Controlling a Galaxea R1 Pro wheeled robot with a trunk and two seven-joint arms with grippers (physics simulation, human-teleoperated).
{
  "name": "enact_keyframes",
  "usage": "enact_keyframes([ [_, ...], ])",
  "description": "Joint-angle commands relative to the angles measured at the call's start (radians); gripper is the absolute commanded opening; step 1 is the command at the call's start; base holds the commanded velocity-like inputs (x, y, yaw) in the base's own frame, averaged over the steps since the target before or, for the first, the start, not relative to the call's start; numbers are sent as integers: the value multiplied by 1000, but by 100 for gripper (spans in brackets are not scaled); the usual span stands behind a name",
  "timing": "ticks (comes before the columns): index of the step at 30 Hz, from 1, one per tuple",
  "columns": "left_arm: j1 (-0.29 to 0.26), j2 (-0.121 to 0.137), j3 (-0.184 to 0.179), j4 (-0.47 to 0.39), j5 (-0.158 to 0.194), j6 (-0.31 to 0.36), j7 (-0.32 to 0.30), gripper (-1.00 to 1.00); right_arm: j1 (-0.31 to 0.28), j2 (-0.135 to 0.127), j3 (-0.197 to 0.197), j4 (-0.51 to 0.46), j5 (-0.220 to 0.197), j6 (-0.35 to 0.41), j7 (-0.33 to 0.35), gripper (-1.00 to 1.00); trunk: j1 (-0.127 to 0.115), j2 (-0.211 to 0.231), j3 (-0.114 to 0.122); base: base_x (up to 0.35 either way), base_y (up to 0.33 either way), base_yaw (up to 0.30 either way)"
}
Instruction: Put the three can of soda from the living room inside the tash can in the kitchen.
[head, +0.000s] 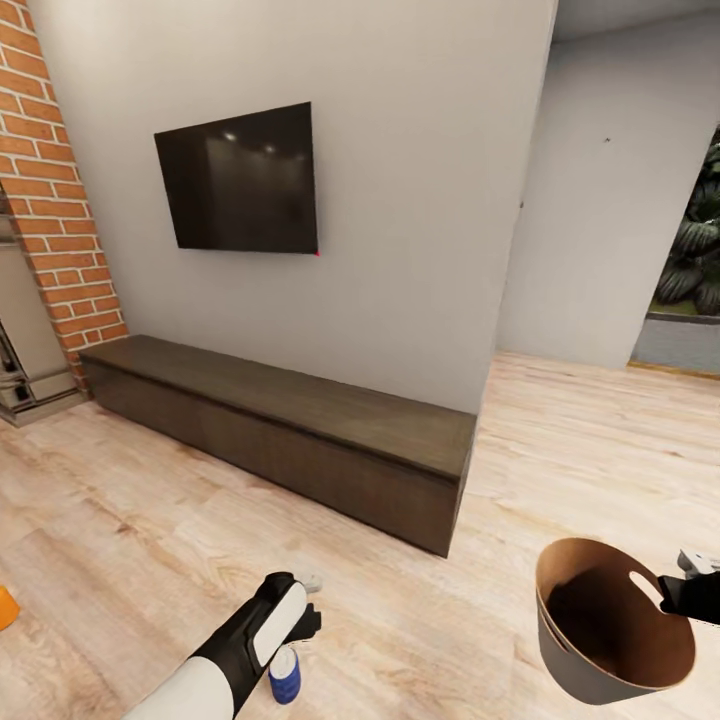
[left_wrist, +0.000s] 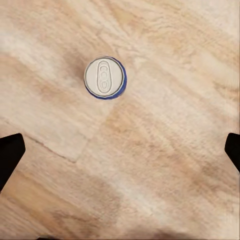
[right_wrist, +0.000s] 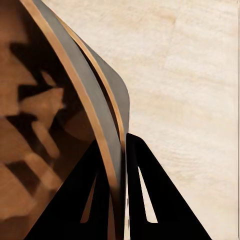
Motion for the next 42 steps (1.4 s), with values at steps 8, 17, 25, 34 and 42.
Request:
enact_keyframes([
  [8, 0, 16, -2, 55, 0, -34, -65, 100, 1, 0, -5, -27, -28, 5, 4, -100, 0, 0, 0, 287, 0, -2],
  [17, 0, 13, -8, 132, -5, -99, -71, 100, 6, -1, -5, -47, -28, 5, 5, -100, 23, -42, -19, 43, 0, 0],
  [25, 0, 9, -5, 193, -111, -114, -117, 100, 9, -10, -7, -74, -30, 7, 6, -100, 54, -98, -44, 1, 0, 0],
  [34, 0, 7, -2, 200, -127, -110, -155, 100, 10, -12, -7, -81, -31, 8, 6, -100, 61, -107, -78, 0, 0, 0],
  [42, -10, 1, -2, 187, -127, -102, -149, 100, 10, -3, -7, -87, -28, 0, 6, -100, 65, -109, -109, 0, 0, 0],
])
